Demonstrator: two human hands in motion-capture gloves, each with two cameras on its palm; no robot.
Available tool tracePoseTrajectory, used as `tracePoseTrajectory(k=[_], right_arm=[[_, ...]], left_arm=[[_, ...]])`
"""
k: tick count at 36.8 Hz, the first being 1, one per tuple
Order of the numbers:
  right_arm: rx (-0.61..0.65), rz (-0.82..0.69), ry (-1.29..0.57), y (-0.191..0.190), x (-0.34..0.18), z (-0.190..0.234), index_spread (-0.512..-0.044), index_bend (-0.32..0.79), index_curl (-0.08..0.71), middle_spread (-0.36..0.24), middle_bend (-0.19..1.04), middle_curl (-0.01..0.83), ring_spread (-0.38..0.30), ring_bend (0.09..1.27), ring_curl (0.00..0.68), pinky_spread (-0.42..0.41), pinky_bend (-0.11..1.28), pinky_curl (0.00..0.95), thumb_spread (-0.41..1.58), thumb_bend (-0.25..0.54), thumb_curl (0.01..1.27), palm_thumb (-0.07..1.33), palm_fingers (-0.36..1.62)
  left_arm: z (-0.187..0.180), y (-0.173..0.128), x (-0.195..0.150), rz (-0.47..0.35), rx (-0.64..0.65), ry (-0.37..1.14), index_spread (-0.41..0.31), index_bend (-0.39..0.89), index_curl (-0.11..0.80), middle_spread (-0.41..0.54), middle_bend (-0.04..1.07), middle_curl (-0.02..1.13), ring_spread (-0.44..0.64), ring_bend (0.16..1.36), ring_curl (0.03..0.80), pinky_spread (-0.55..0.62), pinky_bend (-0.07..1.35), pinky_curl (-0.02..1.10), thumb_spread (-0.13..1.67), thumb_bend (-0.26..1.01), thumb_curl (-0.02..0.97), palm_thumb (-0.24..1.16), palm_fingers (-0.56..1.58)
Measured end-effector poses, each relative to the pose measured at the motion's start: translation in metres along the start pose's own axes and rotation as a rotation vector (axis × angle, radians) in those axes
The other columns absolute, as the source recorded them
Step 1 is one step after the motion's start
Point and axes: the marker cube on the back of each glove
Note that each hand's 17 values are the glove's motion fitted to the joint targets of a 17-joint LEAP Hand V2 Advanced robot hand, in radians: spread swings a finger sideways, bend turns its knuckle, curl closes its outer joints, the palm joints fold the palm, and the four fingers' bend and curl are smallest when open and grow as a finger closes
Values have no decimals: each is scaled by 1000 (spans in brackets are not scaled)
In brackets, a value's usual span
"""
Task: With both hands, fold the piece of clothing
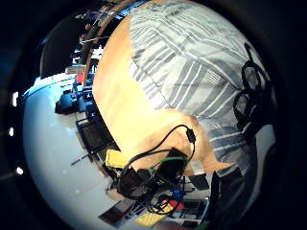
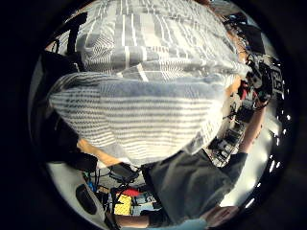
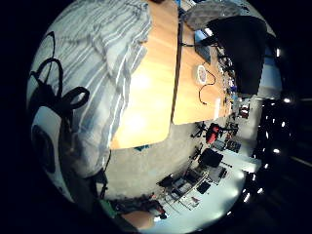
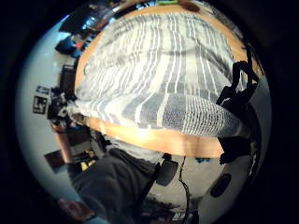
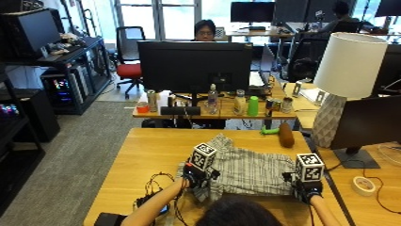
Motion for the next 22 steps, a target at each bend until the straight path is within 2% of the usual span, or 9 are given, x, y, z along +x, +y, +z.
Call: tracePoseTrajectory(k=[5, 10, 15, 19, 22], right_arm=[[11, 0, 42, 6, -1, -41, -254, 207, 427, -162, 355, 478, -244, 676, 449, -372, 541, 378, 797, -17, 373, 1143, 1377], [46, 25, 79, -2, 0, -85, -255, 203, 436, -163, 356, 480, -244, 677, 451, -373, 541, 380, 800, -17, 368, 1146, 1376], [63, 57, 95, -33, 2, -112, -255, 200, 443, -163, 358, 482, -241, 672, 452, -373, 543, 381, 802, -17, 364, 1146, 1373], [50, 81, 100, -67, 3, -115, -256, 198, 448, -164, 359, 484, -240, 671, 453, -374, 543, 382, 806, -17, 361, 1146, 1373], [25, 104, 100, -95, 6, -108, -256, 197, 451, -165, 360, 485, -240, 671, 453, -374, 543, 383, 808, -17, 358, 1146, 1373]], left_arm=[[-35, 16, 1, 37, -20, -14, -304, 172, 431, -317, 267, 450, -358, 505, 375, -489, 642, 367, 1216, 75, 283, 694, 1256], [-71, 9, -11, 19, -4, -39, -302, 168, 438, -321, 278, 464, -358, 503, 385, -480, 616, 370, 1237, 61, 275, 701, 1249], [-96, -20, -36, -45, 9, -25, -301, 166, 443, -324, 281, 475, -361, 500, 394, -475, 599, 372, 1255, 47, 268, 707, 1243], [-103, -54, -56, -103, -4, -3, -300, 164, 446, -324, 283, 484, -362, 497, 398, -473, 592, 375, 1264, 37, 264, 711, 1244], [-114, -53, -57, -170, -48, 11, -300, 166, 449, -322, 285, 489, -363, 498, 402, -468, 576, 374, 1270, 29, 261, 715, 1239]])
